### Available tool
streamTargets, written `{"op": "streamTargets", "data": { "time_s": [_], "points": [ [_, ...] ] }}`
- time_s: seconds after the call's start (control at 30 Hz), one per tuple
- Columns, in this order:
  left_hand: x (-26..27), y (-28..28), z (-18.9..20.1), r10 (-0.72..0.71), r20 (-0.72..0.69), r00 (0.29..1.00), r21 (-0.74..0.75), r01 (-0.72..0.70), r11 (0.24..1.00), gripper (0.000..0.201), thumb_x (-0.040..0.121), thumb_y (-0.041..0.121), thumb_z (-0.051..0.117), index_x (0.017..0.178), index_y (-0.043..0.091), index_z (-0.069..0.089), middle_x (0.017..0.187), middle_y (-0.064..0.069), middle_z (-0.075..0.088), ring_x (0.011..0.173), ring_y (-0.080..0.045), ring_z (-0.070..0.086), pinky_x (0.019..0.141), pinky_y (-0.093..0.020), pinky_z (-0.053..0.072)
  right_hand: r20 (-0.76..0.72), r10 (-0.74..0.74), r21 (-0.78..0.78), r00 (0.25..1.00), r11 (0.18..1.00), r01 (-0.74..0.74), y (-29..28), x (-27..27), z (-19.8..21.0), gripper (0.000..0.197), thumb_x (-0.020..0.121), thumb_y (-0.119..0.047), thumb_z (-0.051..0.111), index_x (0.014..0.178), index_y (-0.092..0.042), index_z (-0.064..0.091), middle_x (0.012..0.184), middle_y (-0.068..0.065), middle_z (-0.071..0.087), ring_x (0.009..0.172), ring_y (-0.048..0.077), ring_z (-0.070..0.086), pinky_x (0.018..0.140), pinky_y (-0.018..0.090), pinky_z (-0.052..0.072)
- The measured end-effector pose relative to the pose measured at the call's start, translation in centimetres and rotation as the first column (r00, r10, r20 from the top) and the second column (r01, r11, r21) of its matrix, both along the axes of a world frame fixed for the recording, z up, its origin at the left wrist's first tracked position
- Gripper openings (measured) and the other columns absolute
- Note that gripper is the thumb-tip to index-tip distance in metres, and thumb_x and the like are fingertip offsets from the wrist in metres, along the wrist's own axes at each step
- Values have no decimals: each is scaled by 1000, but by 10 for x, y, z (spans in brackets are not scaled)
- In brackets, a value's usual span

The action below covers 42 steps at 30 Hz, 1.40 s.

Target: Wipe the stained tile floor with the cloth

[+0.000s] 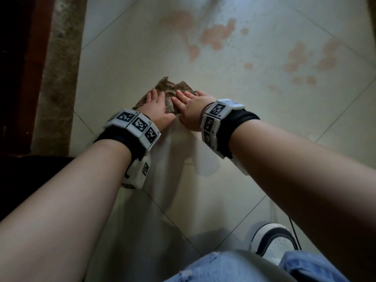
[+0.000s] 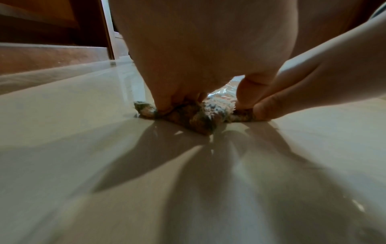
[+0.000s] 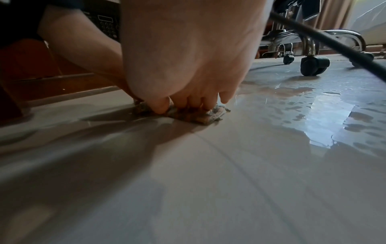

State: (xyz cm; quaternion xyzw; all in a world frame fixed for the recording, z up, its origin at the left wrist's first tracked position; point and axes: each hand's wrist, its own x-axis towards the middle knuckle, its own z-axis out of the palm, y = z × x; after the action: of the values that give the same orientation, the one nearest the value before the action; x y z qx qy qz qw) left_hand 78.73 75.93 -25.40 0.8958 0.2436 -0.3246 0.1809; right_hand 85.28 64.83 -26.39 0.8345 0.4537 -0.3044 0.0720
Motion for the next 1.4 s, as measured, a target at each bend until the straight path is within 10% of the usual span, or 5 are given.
{"op": "streamTargets", "data": {
  "time_s": [0.5, 0.67, 0.9, 1.17, 1.4],
  "points": [
    [71, 24, 10, 129, -27, 991, -32, -130, 991, 76, 93, 20, 46, 153, 7, 1, 160, -18, -8, 150, -27, -5, 121, -33, 3, 29, 32, 4, 999, 999, -32, 39, 71, 0, 60, 101, -33, 25, 154, -18, 1, 162, 4, -4, 151, 20, 4, 121, 38, 5],
    [90, 34, 11, 101, -53, 994, -22, -102, 995, 105, 56, 33, 33, 153, 9, 1, 160, -18, -9, 150, -27, -6, 120, -32, 3, 55, 13, 31, 998, 999, -15, 53, 91, -4, 61, 100, -34, 25, 154, -17, 2, 162, 5, -3, 150, 20, 5, 121, 38, 5],
    [126, 44, 10, 120, -68, 990, 31, -118, 992, 105, 54, 34, 29, 152, 7, 2, 160, -20, -5, 149, -29, -3, 120, -33, 6, 12, -13, 36, 1000, 999, 13, 75, 123, -8, 66, 98, -42, 27, 153, -17, 1, 162, 5, -4, 150, 22, 5, 121, 36, 7],
    [171, 59, 2, 178, -51, 983, 22, -177, 984, 88, 77, 41, 33, 153, 8, 3, 160, -16, -7, 150, -26, -5, 119, -29, 0, -11, 13, 36, 1000, 999, -13, 81, 168, 3, 70, 98, -33, 38, 153, -13, 1, 162, 9, -3, 150, 26, 5, 120, 34, 7],
    [209, 60, -3, 166, 8, 986, 53, -166, 985, 61, 101, 16, 33, 153, 6, 2, 161, -14, -8, 150, -24, -4, 119, -28, 3, -40, -13, 35, 999, 999, 15, 72, 201, 2, 83, 92, -34, 52, 153, -13, 0, 162, 10, -5, 150, 26, 3, 120, 38, 7]
  ]
}}
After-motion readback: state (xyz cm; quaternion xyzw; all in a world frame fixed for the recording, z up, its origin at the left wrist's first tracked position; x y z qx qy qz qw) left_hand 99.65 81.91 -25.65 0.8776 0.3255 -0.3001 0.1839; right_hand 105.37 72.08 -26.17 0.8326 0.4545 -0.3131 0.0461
